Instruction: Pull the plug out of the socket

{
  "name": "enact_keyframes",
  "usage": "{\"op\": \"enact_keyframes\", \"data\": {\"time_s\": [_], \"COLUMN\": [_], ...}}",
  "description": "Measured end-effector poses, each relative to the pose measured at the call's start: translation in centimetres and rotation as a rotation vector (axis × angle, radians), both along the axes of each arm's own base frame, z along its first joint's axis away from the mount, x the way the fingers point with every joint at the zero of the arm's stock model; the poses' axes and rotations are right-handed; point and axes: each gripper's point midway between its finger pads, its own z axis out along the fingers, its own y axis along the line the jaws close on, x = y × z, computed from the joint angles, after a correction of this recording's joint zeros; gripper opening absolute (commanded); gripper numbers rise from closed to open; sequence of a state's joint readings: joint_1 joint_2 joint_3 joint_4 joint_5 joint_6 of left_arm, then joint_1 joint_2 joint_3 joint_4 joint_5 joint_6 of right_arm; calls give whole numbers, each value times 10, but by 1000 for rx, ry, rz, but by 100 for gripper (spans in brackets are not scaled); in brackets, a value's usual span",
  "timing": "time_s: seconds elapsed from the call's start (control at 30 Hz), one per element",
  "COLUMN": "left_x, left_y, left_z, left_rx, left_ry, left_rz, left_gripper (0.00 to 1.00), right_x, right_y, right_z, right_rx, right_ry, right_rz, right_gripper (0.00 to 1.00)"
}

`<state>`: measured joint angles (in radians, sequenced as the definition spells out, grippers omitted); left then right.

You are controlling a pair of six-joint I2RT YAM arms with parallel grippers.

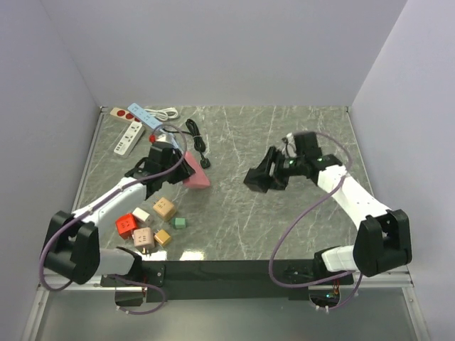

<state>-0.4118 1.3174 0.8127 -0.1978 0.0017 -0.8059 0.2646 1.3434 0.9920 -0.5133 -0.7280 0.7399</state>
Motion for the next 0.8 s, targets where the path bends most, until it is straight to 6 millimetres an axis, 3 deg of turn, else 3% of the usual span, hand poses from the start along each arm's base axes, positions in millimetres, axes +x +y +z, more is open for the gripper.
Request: {"op": "enact_keyframes", "data": {"time_s": [0.1,0.17,0.27,0.33,0.43,0.6,0.73,0.8], "left_x": [12,24,38,38,33,31,35,37], "left_y": [17,33,58,68,79,104,124,131], "left_z": [37,74,128,144,145,119,104,101], "left_rx": [-25,-54,-93,-103,-105,-100,-105,-109], "left_ry": [-61,-145,-271,-312,-310,-251,-210,-202], "left_rz": [55,104,172,194,209,262,304,318], "left_gripper": [0,0,0,0,0,0,0,0], "right_x": [-22,-33,-45,-48,-44,-45,-61,-67], "right_y": [21,43,91,123,168,230,246,248], "right_z": [-36,-56,-85,-102,-115,-124,-127,-128], "right_rx": [-39,-66,-87,-96,-90,-67,-60,-62], "right_ry": [51,72,89,91,72,28,35,41], "right_rz": [76,148,268,326,387,462,501,513], "right_gripper": [0,0,0,0,0,0,1,11]}}
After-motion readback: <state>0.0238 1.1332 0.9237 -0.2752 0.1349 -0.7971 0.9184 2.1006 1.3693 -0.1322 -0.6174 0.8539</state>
